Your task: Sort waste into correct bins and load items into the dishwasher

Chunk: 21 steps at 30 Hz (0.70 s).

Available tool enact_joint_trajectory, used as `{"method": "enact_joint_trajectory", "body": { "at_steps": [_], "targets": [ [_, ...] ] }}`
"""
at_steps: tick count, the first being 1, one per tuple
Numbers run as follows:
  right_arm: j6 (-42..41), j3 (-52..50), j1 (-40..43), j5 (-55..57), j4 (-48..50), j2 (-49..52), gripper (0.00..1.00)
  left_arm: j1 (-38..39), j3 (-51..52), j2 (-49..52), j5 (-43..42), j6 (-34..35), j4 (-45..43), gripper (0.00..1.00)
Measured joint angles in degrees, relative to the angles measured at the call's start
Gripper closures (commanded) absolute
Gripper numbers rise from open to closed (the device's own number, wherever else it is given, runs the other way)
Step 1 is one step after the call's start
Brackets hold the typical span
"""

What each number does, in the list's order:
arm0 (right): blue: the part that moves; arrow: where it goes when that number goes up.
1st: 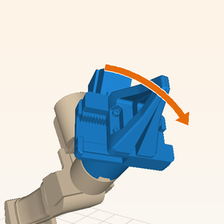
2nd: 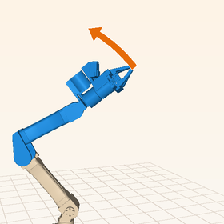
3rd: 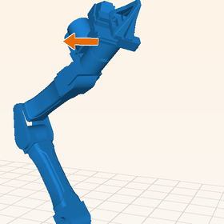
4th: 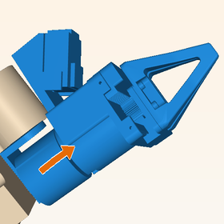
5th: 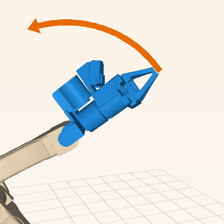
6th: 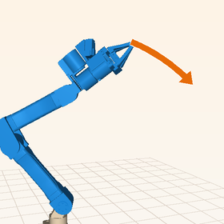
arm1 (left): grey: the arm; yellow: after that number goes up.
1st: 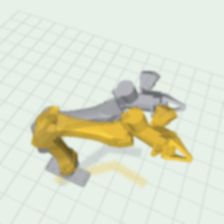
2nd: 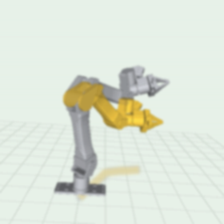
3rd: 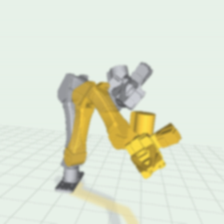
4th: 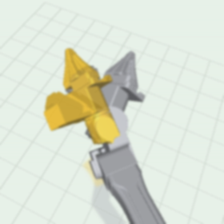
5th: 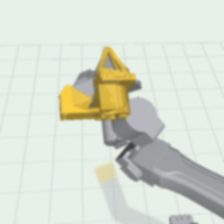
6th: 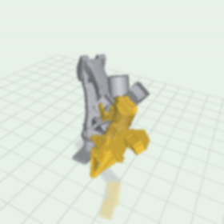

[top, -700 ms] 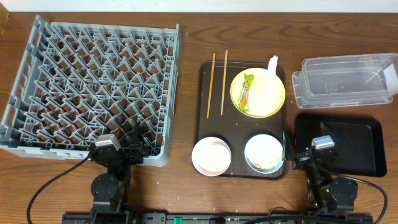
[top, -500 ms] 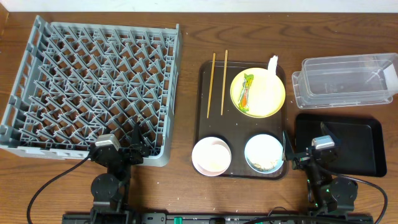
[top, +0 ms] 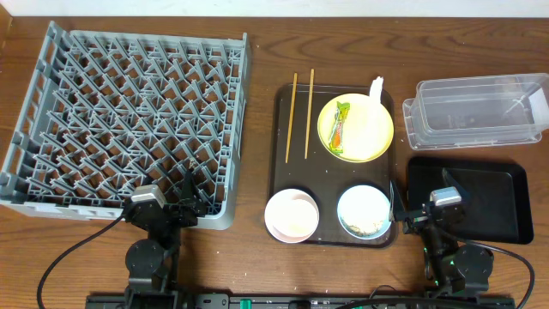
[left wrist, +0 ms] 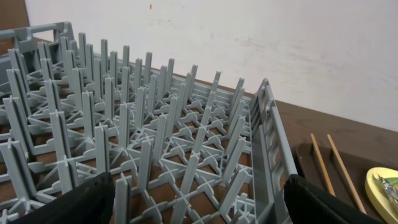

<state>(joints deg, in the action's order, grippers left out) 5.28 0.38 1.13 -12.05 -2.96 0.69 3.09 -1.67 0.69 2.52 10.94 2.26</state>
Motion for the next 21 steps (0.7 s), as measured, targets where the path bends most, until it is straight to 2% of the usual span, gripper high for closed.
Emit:
{"method": "enact_joint_trajectory", "body": {
  "at_steps": [15, 21],
  "targets": [
    [0.0, 0.0, 0.0, 0.0, 0.2, 0.0, 0.01, 0.0, 0.0, 0.0, 0.0, 0.0, -0.4, 0.12],
    [0.0, 0.0, 0.0, 0.0, 6.4, 0.0, 0.01, 0.0, 1.1, 0.0, -0.7, 0.0, -6.6, 0.12]
  ]
}}
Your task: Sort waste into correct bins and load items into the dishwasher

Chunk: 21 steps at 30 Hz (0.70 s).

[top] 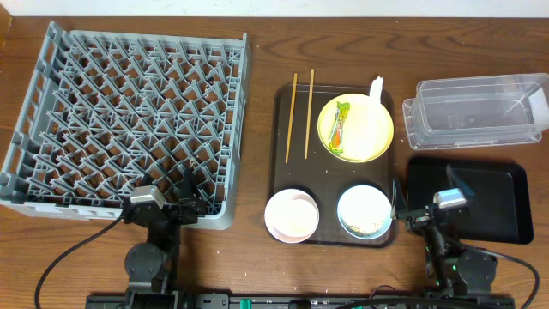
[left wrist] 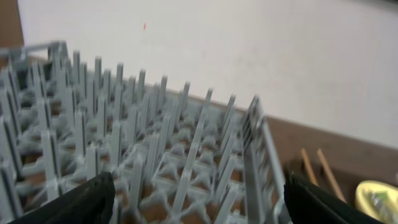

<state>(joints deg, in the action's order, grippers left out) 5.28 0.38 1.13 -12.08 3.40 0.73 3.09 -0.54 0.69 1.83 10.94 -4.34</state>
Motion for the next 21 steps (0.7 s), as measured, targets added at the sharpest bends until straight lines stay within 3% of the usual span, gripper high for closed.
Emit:
{"method": "enact_joint_trajectory", "body": {
  "at_steps": [6, 13, 17, 21],
  "targets": [
    [0.0, 0.5, 0.0, -0.1, 5.8, 0.0, 0.01, 0.0, -0.3, 0.0, 0.0, 0.0, -2.2, 0.11],
    [-0.3, 11.6, 0.0, -0.1, -1.0, 5.8, 0.01, 0.0, -10.1, 5.2, 0.0, 0.0, -0.4, 0.12],
    [-0.5, 25.1, 0.0, -0.6, -9.5, 17.7, 0.01, 0.0, -19.9, 14.4, -0.2, 0.0, 3.4, 0.11],
    [-0.5, 40.5, 0.0, -4.3, -22.1, 33.0, 0.01, 0.0, -32.0, 27.2, -3.3, -0.3, 12.8, 0.12]
  ]
}}
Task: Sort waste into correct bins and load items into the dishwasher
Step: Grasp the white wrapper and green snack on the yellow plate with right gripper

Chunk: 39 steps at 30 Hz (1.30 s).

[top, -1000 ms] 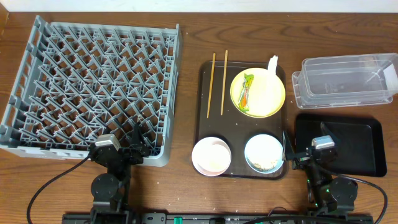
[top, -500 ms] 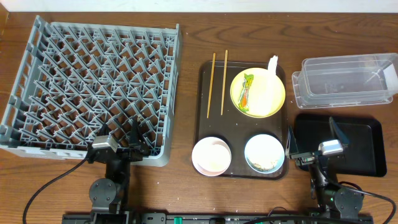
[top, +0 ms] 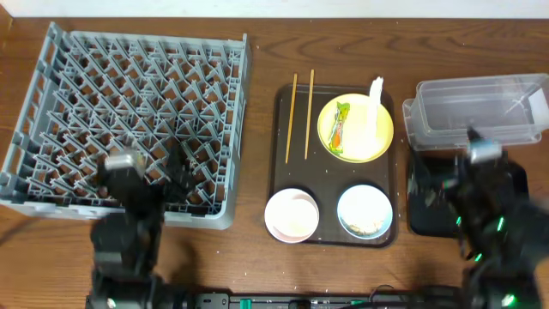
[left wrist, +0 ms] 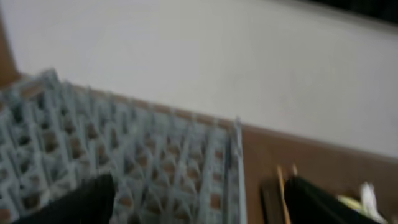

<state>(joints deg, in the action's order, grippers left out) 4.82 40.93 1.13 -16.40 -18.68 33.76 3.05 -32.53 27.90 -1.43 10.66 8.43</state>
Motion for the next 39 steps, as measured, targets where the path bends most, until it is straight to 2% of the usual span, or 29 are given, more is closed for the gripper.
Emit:
{"method": "enact_joint_trajectory", "body": {
  "at_steps": [7, 10, 14, 20, 26, 29, 32, 35, 37, 39],
  "targets": [
    [-0.3, 31.0, 0.0, -3.9, -29.4, 30.8, 0.01, 0.0, -23.5, 21.4, -9.0, -0.4, 18.7, 0.12],
    [-0.4, 39.8, 0.0, -5.0, -35.8, 41.8, 0.01, 0.0, -29.5, 26.7, -11.6, -0.4, 22.7, 0.12],
    [-2.7, 44.5, 0.0, -9.0, -37.5, 50.7, 0.01, 0.0, -31.2, 28.7, -13.3, -0.3, 24.0, 0.12],
    [-6.9, 44.6, -0.6, -13.2, -35.8, 58.1, 0.01, 0.0, -31.2, 29.0, -14.0, -0.3, 27.0, 0.12],
    [-13.8, 44.9, -7.9, 0.6, -35.6, 67.1, 0.19, 0.0, -31.2, 29.0, -14.5, -0.3, 27.8, 0.12],
    [-18.3, 44.9, -11.8, 8.4, -34.2, 72.5, 0.22, 0.0, -31.2, 29.0, -14.6, -0.3, 27.8, 0.12],
    [-23.6, 44.9, -13.9, 14.1, -32.3, 77.7, 0.32, 0.0, -31.2, 29.0, -14.7, -0.3, 27.8, 0.11],
    [-28.1, 44.9, -14.4, 17.2, -30.2, 82.5, 0.47, 0.0, -31.2, 29.0, -14.8, -0.3, 28.5, 0.12],
    [-30.8, 44.9, -14.3, 18.7, -29.3, 85.3, 0.63, 0.0, -31.2, 29.0, -14.8, -0.3, 29.1, 0.12],
    [-33.0, 44.9, -14.3, 19.8, -28.8, 87.3, 0.98, 0.0, -31.2, 29.0, -14.8, -0.3, 29.1, 0.12]
  ]
}}
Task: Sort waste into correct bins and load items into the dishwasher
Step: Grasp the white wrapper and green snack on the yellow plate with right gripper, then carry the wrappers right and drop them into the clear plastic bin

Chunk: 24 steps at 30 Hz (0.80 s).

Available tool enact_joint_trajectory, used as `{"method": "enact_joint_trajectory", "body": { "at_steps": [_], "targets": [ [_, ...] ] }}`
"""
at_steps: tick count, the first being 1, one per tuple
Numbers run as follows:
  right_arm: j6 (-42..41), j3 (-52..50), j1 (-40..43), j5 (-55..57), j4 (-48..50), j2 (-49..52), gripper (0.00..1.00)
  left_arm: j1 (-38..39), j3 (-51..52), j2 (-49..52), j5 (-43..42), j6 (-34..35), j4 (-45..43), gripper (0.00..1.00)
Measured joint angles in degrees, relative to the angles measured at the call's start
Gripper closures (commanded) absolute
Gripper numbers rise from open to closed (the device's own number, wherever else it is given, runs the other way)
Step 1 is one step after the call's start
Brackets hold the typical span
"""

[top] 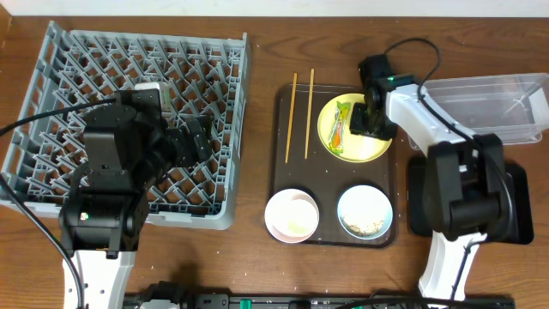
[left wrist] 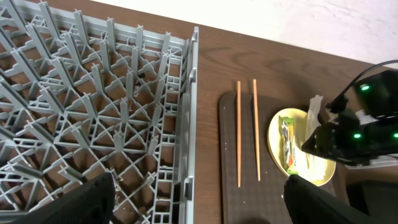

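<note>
The grey dish rack (top: 51,86) fills the left of the table. My left gripper (top: 190,144) hangs open over the rack's right half, and its wide-apart fingertips (left wrist: 81,202) hold nothing. On the dark serving tray (top: 283,154) lie two chopsticks (top: 300,103), a yellow plate (top: 379,142) with a green wrapper (top: 341,124), a white bowl (top: 290,215) and a bowl with crumbs (top: 364,210). My right gripper (top: 371,118) sits low over the plate's right side, by a white paper scrap (left wrist: 314,107). Its jaws are not discernible.
At the far right stands a clear plastic bin (top: 489,107), and in front of it a black tray-like bin (top: 506,206). The right arm's base and links stand across the black bin. Brown table wood (top: 257,103) separates rack and serving tray.
The left arm has gone from the rack's near edge to higher over its right half. The right arm has gone from above the black bin to the yellow plate.
At the two oldest moments both arms sat folded at the table's front edge, the left facing the rack. Then both were raised and blurred. Now the left hangs over the rack and the right stretches across to the yellow plate. No item has changed place.
</note>
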<state>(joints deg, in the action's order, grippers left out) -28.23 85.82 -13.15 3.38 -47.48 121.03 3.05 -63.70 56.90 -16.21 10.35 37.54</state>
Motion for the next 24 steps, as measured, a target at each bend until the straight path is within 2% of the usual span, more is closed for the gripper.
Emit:
{"method": "enact_joint_trajectory", "body": {
  "at_steps": [8, 13, 19, 24],
  "targets": [
    [-1.5, 0.4, 0.4, -1.5, -1.2, -1.5, 0.99, 0.0, 0.0, 0.0, 0.0, 0.0, 0.0, 0.12],
    [-2.4, 0.4, 2.8, -2.4, -1.6, -10.9, 0.99, 0.0, 0.0, 0.0, 0.0, 0.0, 0.0, 0.12],
    [-13.5, 1.8, 12.5, 4.3, -2.4, -24.1, 0.99, 0.0, 0.0, 0.0, 0.0, 0.0, 0.0, 0.12],
    [-21.9, 2.0, 20.8, 8.5, -2.5, -23.0, 0.99, 0.0, 0.0, 0.0, 0.0, 0.0, 0.0, 0.12]
  ]
}}
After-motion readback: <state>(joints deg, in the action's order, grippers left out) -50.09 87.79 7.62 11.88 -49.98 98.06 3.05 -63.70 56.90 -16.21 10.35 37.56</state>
